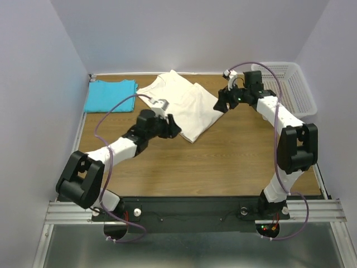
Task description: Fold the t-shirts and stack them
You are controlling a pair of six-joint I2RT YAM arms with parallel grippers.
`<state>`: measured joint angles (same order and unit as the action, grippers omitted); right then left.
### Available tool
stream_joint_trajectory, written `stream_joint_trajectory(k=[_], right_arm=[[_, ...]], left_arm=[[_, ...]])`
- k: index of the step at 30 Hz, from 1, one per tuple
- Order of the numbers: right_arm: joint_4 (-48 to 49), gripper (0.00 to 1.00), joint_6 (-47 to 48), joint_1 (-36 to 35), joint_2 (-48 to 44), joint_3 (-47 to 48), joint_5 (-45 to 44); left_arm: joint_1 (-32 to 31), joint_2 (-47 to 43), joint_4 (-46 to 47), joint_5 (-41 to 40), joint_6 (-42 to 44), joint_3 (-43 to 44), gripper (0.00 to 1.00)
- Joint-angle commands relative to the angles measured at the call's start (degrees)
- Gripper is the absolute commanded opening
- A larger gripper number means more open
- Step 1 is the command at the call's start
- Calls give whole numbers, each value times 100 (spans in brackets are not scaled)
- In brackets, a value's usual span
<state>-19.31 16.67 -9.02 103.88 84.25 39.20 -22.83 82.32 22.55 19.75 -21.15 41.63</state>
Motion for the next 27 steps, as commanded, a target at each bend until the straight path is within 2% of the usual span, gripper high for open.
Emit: stream_joint_trajectory(k=[1, 4, 6, 11, 20, 27], right_arm=[[-371, 72, 461, 338, -665, -355, -194], [-398, 72, 109, 847, -1140, -733, 113], [-442, 72, -5, 1303, -1466, -1023, 333], [-679, 72, 74, 1841, -1976, -1437, 404], [-723, 72, -93, 2176, -2275, -1886, 702], [-723, 72, -111, 2238, -2266, -2000, 852]], left_arm=[[-1160, -288, -207, -866, 313, 47, 60], [-1853, -8, -311, -1464, 663, 214, 60], [-2084, 326, -487, -1902, 1076, 494, 61], [-2664, 1135, -1023, -2545, 1841, 1426, 61], [-2964, 2322, -1683, -3441, 2624, 2437, 61], [-3017, 2867, -1999, -3785, 2861, 2789, 60]])
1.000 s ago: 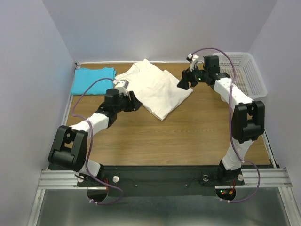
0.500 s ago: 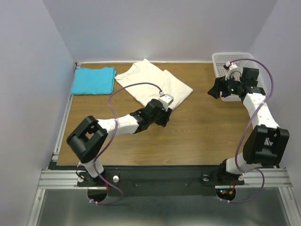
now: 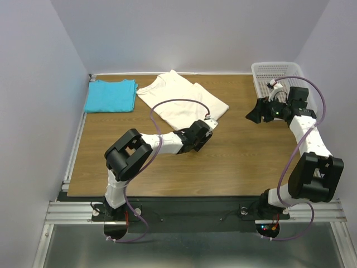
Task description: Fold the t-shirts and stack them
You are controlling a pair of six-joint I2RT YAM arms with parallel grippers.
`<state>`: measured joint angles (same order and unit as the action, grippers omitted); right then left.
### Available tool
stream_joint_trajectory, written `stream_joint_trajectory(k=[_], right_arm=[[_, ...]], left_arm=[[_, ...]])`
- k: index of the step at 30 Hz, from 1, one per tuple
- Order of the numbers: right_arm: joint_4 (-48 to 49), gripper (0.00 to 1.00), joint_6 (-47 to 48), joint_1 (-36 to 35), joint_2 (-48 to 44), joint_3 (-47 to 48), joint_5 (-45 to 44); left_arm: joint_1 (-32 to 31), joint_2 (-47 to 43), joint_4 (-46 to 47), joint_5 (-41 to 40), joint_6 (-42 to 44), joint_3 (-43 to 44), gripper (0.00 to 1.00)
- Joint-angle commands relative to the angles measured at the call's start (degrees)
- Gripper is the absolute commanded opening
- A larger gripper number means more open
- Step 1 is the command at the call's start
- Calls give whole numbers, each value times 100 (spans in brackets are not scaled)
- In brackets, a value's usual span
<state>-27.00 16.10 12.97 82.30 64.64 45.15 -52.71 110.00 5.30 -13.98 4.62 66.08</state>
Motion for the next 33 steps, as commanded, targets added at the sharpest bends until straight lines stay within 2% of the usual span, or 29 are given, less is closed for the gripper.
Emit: stream_joint_trajectory(k=[1, 3, 6, 8, 9, 10, 11, 14, 15, 17, 18, 21, 24, 25, 27, 28, 30, 31, 32, 33], right_arm=[[46, 72, -54, 39, -118, -57, 267], [55, 72, -54, 48, -135, -75, 293], [46, 72, -45, 48, -162, -110, 354], [46, 72, -45, 56, -179, -127, 381], [46, 72, -45, 56, -179, -127, 390], [37, 72, -28, 48, -179, -136, 390], [20, 72, 42, 48, -171, -136, 398], [-269, 72, 558, 48, -127, -58, 530], [-644, 72, 1327, 39, -101, -22, 713], [-1042, 72, 2209, 39, 4, 83, 733], [-1487, 73, 3223, 30, 57, 110, 715], [-1904, 73, 4589, 30, 320, 241, 610], [-2553, 73, 5498, 12, 610, 495, 784], [-3077, 73, 6336, 12, 681, 566, 837], [-3555, 77, 7201, 12, 804, 637, 829], [-4036, 78, 8076, 12, 927, 663, 794], [-4688, 82, 9177, 12, 1059, 646, 585], [-5205, 82, 10079, 4, 1121, 533, 531], [-5253, 82, 10254, -14, 1095, 401, 504], [-5254, 82, 10377, -110, 1025, 261, 408]], left_arm=[[-38, 127, -353, -439, 285, 361, 59], [-38, 154, -389, -509, 276, 353, 57], [-55, 154, -424, -536, 215, 300, 48], [-64, 145, -486, -449, 188, 274, 28], [-73, 145, -486, -396, 188, 265, 28], [-90, 136, -521, -343, 162, 256, 14], [-134, 119, -521, -273, 144, 230, 8], [-248, -21, -784, -1, 48, 203, 1], [-414, -179, -863, 244, 47, 125, 0], [-625, -355, -925, 448, -31, -68, 0], [-740, -434, -969, 614, -84, -148, 0], [-1153, -742, -1171, 921, -417, -515, 0], [-1662, -1067, -1189, 1081, -760, -965, 0], [-1786, -1216, -1224, 1064, -979, -1079, 0], [-2076, -1348, -1224, 1178, -1208, -1422, 0], [-2164, -1471, -1172, 1195, -1436, -1545, 0], [-2375, -1568, -1154, 1187, -1639, -1835, 1], [-2410, -1673, -1145, 1187, -1744, -1914, 4], [-2420, -1744, -1145, 1152, -1980, -2063, 14], [-2428, -1832, -1145, 1012, -2096, -2134, 19]])
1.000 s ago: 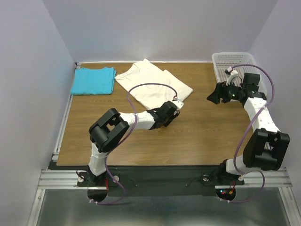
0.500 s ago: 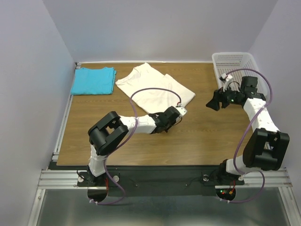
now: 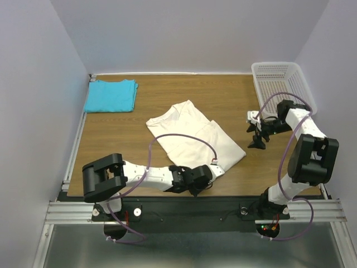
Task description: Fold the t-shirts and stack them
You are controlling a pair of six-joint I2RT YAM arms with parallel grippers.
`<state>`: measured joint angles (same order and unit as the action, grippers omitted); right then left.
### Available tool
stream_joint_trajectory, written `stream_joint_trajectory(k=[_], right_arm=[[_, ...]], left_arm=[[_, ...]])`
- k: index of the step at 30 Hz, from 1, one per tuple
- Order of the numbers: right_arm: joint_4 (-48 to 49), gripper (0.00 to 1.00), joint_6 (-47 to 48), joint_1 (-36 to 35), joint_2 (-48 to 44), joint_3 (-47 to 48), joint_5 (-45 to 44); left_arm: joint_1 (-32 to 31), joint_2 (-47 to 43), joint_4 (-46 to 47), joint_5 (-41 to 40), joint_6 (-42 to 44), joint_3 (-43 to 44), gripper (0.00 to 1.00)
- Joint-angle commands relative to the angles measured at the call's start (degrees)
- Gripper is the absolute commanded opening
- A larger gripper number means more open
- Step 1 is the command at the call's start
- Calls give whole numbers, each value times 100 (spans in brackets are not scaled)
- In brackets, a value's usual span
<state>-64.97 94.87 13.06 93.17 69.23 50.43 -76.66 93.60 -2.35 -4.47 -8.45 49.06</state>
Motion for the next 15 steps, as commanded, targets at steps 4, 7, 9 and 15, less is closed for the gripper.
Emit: stream_joint_trajectory(k=[4, 7, 9, 15], right_arm=[[-1343, 82, 3099, -391, -526, -954, -394], [-1090, 82, 3143, -550, -851, -1463, -569], [-922, 82, 3143, -603, -974, -1613, -727], [-334, 80, 2889, -927, -1011, -1869, -798]], left_arm=[[-24, -1114, -372, -282, -1386, -660, 38], [-24, -1807, -293, -283, -1791, -932, 40], [-24, -2186, -249, -221, -2098, -1116, 40], [-24, -3935, -310, -246, -2687, -1837, 61]])
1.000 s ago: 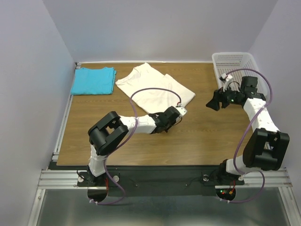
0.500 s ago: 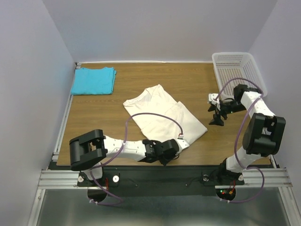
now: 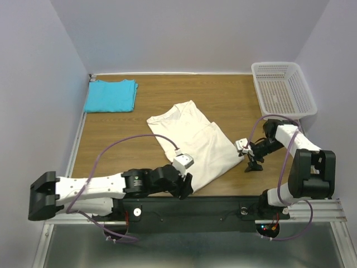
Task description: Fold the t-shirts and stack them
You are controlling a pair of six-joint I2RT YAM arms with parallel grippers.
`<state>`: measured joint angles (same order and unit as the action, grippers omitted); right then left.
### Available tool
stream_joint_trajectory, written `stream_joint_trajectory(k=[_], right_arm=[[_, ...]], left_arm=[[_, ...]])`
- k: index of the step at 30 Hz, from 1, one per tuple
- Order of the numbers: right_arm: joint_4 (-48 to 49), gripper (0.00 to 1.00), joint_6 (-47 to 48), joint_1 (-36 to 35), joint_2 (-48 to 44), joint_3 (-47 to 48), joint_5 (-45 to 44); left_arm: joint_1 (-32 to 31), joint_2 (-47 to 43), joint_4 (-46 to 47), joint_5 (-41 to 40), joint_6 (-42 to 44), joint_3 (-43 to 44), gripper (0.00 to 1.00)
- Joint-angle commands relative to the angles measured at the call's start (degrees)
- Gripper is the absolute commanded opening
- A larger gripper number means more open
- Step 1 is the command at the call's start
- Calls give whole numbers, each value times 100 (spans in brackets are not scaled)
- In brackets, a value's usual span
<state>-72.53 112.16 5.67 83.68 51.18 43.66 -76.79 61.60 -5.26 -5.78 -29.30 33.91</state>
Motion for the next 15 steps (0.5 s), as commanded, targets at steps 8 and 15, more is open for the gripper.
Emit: stream_joint_trajectory(k=[8, 15], right_arm=[[714, 77, 1229, -224, 359, 120, -499], [934, 73, 1247, -260, 702, 129, -666]], left_arm=[[-2, -2337, -72, -608, -1202, -780, 75], [-28, -784, 174, -64, 63, -175, 75]])
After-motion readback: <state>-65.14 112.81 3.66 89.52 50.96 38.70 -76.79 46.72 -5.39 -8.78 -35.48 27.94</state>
